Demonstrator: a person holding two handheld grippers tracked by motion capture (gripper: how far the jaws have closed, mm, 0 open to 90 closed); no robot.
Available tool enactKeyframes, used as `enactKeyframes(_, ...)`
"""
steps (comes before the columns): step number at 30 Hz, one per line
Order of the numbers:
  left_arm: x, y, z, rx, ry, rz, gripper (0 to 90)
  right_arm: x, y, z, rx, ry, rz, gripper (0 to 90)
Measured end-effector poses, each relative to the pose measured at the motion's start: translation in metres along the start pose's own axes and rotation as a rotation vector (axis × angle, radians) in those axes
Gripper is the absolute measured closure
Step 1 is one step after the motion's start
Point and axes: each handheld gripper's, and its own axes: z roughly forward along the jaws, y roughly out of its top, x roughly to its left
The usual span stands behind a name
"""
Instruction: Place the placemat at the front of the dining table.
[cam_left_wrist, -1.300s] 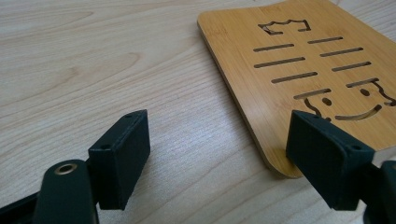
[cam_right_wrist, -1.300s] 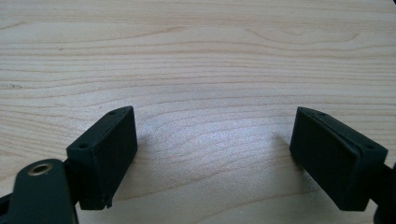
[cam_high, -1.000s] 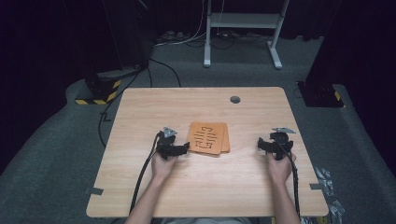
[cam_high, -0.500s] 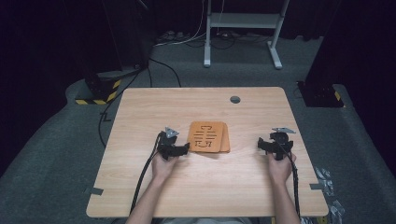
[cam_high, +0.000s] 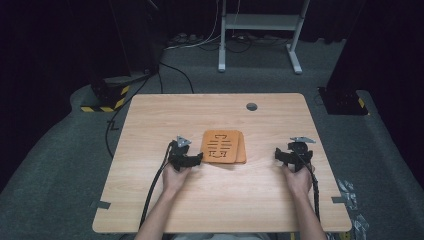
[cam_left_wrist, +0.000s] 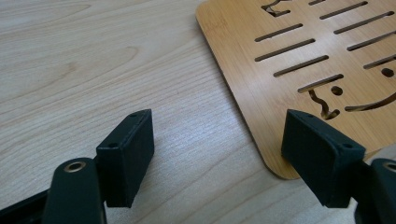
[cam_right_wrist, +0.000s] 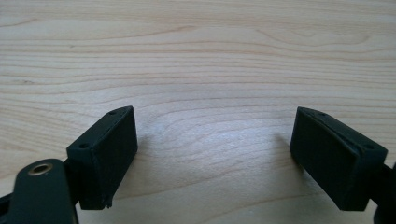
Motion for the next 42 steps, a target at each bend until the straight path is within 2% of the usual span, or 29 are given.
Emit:
enactKeyframes(2, 0.000, 0.000, 0.000, 0.001, -0.002, 0.001, 25.4, 0.000, 0.000, 0.000, -0.001, 0.006, -0.016, 14.6)
enactKeyframes(4, 0.000, 0.000, 0.000, 0.001, -0.006, 0.000, 25.4, 0.002, -0.001, 0.000, -0.001, 0.007, -0.006, 14.6)
enactKeyframes(6, 0.000, 0.000, 0.000, 0.002, -0.006, 0.000, 25.4, 0.002, -0.001, -0.002, 0.012, 0.016, -0.025, 15.4)
enactKeyframes(8, 0.000, 0.000, 0.000, 0.002, -0.007, 0.001, 25.4, 0.004, 0.000, -0.003, 0.020, 0.016, -0.010, 15.8)
enactKeyframes(10, 0.000, 0.000, 0.000, 0.003, -0.007, 0.001, 25.2, 0.008, 0.000, -0.004, 0.021, 0.037, -0.028, 18.2)
enactKeyframes(11, 0.000, 0.000, 0.000, 0.003, -0.006, 0.001, 25.0, 0.008, 0.001, -0.004, 0.018, 0.060, -0.029, 18.9)
enactKeyframes(14, 0.000, 0.000, 0.000, 0.003, -0.007, 0.000, 24.9, 0.012, 0.003, -0.008, 0.013, 0.155, 0.006, 19.6)
enactKeyframes(15, 0.000, 0.000, 0.000, 0.003, -0.007, 0.000, 24.9, 0.012, 0.003, -0.008, 0.013, 0.155, 0.006, 19.6)
enactKeyframes(18, 0.000, 0.001, 0.001, 0.003, -0.013, 0.005, 24.9, 0.022, 0.005, -0.018, -0.037, 0.201, -0.020, 20.7)
enactKeyframes(19, 0.000, 0.001, 0.001, 0.003, -0.013, 0.005, 24.9, 0.022, 0.005, -0.018, -0.037, 0.201, -0.020, 20.7)
enactKeyframes(20, 0.000, 0.001, 0.001, 0.003, -0.014, 0.006, 24.9, 0.029, 0.007, -0.023, -0.055, 0.227, -0.041, 20.8)
enactKeyframes(22, 0.000, 0.001, 0.001, 0.002, -0.016, 0.008, 24.9, 0.030, 0.007, -0.025, -0.057, 0.241, -0.053, 21.0)
enactKeyframes(24, 0.000, 0.001, 0.001, 0.003, -0.016, 0.009, 24.8, 0.040, 0.009, -0.030, -0.085, 0.304, -0.083, 22.7)
enactKeyframes(27, 0.000, 0.001, 0.001, 0.003, -0.016, 0.009, 24.8, 0.050, 0.008, -0.034, -0.090, 0.364, -0.093, 22.4)
enactKeyframes(34, 0.000, 0.001, 0.001, 0.003, -0.016, 0.009, 24.8, 0.067, 0.008, -0.037, -0.112, 0.420, -0.116, 21.0)
enactKeyframes(35, 0.000, 0.001, 0.001, 0.003, -0.016, 0.008, 24.8, 0.073, 0.010, -0.037, -0.105, 0.427, -0.128, 20.5)
enactKeyframes(39, 0.001, 0.001, 0.001, 0.002, -0.017, 0.010, 24.8, 0.082, 0.015, -0.037, -0.082, 0.454, -0.131, 21.2)
enactKeyframes(42, 0.001, 0.001, 0.001, 0.002, -0.017, 0.009, 24.8, 0.088, 0.017, -0.037, -0.086, 0.467, -0.135, 21.2)
